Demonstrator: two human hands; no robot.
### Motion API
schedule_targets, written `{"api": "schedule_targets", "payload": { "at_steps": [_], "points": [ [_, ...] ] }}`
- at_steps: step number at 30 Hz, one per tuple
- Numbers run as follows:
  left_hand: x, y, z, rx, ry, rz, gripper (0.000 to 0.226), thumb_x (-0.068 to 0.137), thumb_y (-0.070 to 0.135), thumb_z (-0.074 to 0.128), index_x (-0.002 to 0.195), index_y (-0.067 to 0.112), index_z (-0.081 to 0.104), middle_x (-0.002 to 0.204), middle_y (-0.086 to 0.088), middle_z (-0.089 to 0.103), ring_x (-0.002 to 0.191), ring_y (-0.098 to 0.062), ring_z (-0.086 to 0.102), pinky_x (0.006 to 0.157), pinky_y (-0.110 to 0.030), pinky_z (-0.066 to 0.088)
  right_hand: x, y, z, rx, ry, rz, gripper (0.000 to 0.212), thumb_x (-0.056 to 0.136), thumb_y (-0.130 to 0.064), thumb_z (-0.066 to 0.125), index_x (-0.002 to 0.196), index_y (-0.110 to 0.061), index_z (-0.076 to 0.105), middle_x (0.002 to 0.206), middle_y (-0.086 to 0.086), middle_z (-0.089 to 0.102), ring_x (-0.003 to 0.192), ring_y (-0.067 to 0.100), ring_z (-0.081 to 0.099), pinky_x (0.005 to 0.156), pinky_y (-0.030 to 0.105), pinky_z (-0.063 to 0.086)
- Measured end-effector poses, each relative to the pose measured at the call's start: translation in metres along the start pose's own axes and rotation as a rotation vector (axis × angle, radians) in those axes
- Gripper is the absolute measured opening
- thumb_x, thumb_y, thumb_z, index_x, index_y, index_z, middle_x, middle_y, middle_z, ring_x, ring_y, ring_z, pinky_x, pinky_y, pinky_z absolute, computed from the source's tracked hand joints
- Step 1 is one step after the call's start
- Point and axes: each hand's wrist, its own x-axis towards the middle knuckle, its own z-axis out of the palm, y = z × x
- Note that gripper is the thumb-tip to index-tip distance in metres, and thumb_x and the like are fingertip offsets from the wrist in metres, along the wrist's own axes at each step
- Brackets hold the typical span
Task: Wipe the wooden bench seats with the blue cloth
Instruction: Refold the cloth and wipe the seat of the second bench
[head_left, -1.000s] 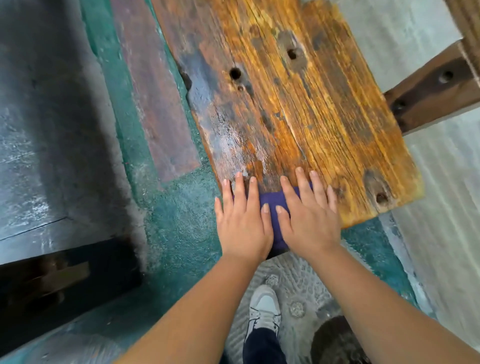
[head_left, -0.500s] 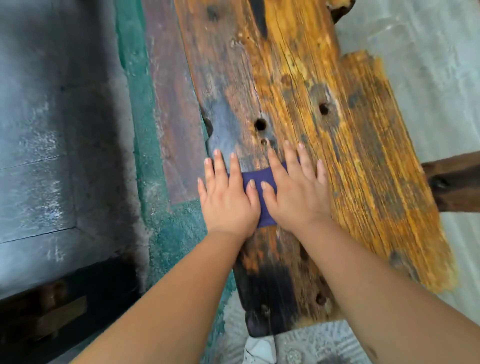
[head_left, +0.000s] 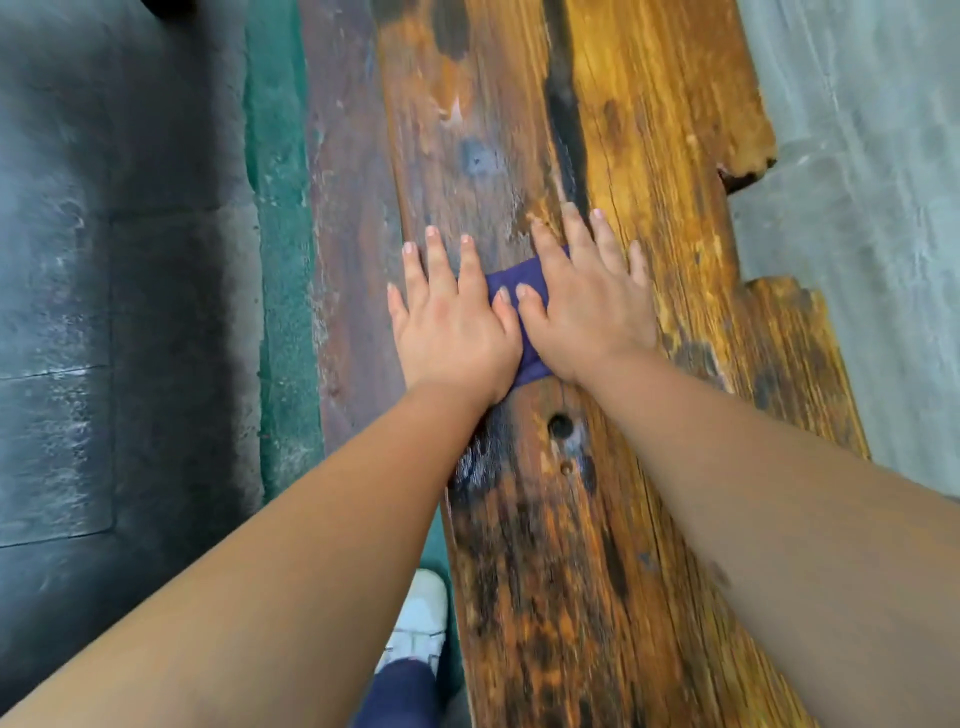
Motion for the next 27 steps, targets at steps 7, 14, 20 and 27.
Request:
{"api": "schedule_targets", "payload": {
  "at_steps": [7, 14, 20, 27],
  "points": [
    [0.053, 0.008, -0.007, -0.003, -0.052, -0.023, 0.065, 0.093, 0.044, 0.031, 0.152, 0.017, 0.024, 0.161, -0.012, 0.012, 0.148, -0.032, 0.006, 0.116, -0.053, 0.012, 0.061, -0.001, -0.015, -0.023, -0.064, -0.032, 0.071, 0.088, -0.058, 0.023, 0.153, -0.029, 0.021, 0.163, 0.001, 0.014, 0.15, 0.022, 0.006, 0.118, 0.054, 0.012],
    [0.055, 0.008, -0.007, -0.014, -0.046, -0.024, 0.063, 0.093, 0.044, 0.031, 0.15, 0.019, 0.027, 0.162, -0.011, 0.01, 0.148, -0.03, 0.004, 0.115, -0.055, 0.008, 0.066, 0.001, -0.018, -0.027, -0.06, -0.061, 0.072, 0.088, -0.057, 0.022, 0.154, -0.029, 0.017, 0.165, 0.001, 0.006, 0.15, 0.02, 0.002, 0.119, 0.053, 0.01],
    [0.043, 0.001, -0.011, -0.004, -0.035, 0.16, 0.056, 0.097, 0.04, 0.03, 0.149, 0.02, 0.031, 0.16, -0.005, 0.019, 0.148, -0.025, 0.01, 0.117, -0.048, 0.011, 0.048, 0.006, -0.016, -0.005, -0.022, -0.254, 0.059, 0.098, -0.044, 0.031, 0.152, -0.024, 0.027, 0.162, 0.002, 0.021, 0.149, 0.021, 0.013, 0.118, 0.045, 0.014],
    [-0.052, 0.006, -0.01, 0.055, -0.131, 0.234, 0.058, 0.096, 0.042, 0.026, 0.149, 0.019, 0.03, 0.158, -0.01, 0.024, 0.144, -0.031, 0.02, 0.116, -0.047, 0.016, -0.063, 0.019, -0.006, 0.063, -0.055, -0.109, 0.058, 0.096, -0.047, 0.031, 0.149, -0.022, 0.035, 0.158, 0.006, 0.031, 0.147, 0.025, 0.02, 0.117, 0.047, 0.019]
  ]
}}
